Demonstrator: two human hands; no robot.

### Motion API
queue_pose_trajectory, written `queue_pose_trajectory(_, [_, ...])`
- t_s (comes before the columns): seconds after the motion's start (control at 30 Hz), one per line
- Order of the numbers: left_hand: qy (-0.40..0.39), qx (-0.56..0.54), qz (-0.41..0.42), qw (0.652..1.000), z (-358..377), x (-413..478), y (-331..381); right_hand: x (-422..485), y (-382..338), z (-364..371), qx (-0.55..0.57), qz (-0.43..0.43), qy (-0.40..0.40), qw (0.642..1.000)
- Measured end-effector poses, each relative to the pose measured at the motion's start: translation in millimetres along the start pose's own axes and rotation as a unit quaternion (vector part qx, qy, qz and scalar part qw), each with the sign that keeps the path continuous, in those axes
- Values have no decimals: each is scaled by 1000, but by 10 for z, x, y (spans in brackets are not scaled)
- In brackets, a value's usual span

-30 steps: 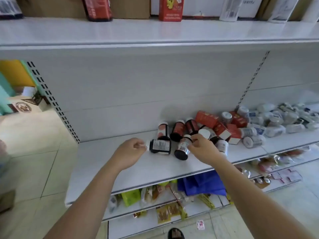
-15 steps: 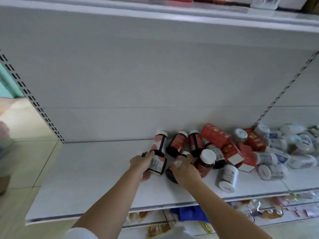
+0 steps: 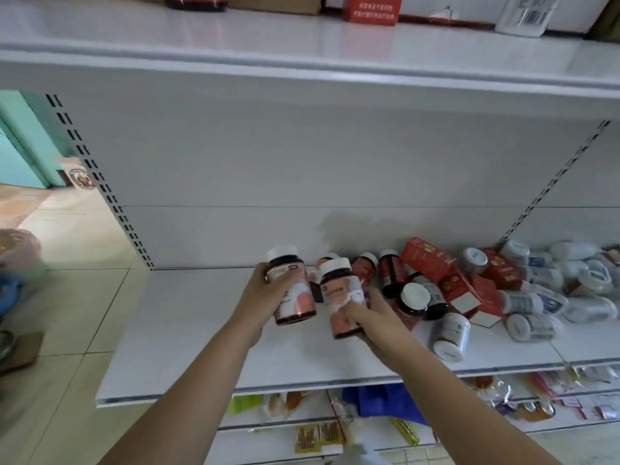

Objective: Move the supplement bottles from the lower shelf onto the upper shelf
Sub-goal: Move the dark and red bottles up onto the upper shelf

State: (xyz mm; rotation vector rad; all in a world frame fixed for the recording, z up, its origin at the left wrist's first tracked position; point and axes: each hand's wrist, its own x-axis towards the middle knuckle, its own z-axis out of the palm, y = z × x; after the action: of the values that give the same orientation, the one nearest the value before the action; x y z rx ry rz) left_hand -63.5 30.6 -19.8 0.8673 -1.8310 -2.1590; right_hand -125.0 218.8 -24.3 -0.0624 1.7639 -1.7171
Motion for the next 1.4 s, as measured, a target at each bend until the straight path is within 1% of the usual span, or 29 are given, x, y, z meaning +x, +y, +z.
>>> queue_pose_trajectory(0.1, [-40, -32, 22, 998, -160, -364, 255, -385, -209, 203, 78, -28, -60, 995])
queue_pose_trajectory(0.2, [-85, -58, 52, 993, -352, -763, 496, -798, -367, 456, 114, -51, -89, 988])
queue_pose_trajectory(0.33, [-116, -43, 111, 986, -688, -1299, 817, -1358, -566, 837, 99, -114, -117, 982])
queue_pose_trajectory(0.47, [-140, -36, 195, 970, -1066, -1874, 1200, -1927, -848, 1208, 33, -204, -133, 969])
queue_pose_trajectory(0.57, [-116, 10, 282, 952, -1331, -2207, 1575, -2243, -1171, 1437, -2, -273, -151, 950])
queue_pose_trajectory(0.63, [-101, 38, 336, 935, -1505, -2338, 1866, -2373, -1406, 1581, -46, -321, -170, 931])
queue_pose_trajectory(0.73, [-67, 80, 384, 917, -1745, -2449, 2287, -2443, -1771, 1786, -76, -369, -182, 908])
queue_pose_trajectory(0.8, [-46, 105, 407, 906, -1895, -2478, 2538, -2439, -2045, 1912, -62, -393, -218, 891])
queue_pose_trajectory(0.87, [-23, 124, 420, 899, -2031, -2446, 2778, -2392, -2349, 2045, -63, -404, -233, 882])
queue_pose_trajectory(0.93, [5, 139, 422, 896, -2138, -2321, 3000, -2267, -2646, 2188, -103, -415, -229, 875])
queue_pose_trajectory(1.07, [67, 164, 385, 906, -2281, -1878, 3333, -1736, -3122, 2438, -169, -408, -203, 874])
queue_pose_trajectory(1.17, [89, 180, 345, 917, -2379, -1532, 3437, -1189, -3303, 2596, -233, -388, -184, 872])
queue_pose_trajectory(1.27, [98, 154, 322, 929, -2448, -1230, 3458, -678, -3419, 2735, -260, -374, -162, 876])
queue_pose_trajectory(1.3, [103, 149, 323, 929, -2454, -1146, 3461, -546, -3451, 2774, -259, -373, -155, 877])
queue_pose_trajectory(1.4, [152, 186, 337, 910, -2473, -943, 3468, -271, -3542, 2885, -259, -376, -157, 875])
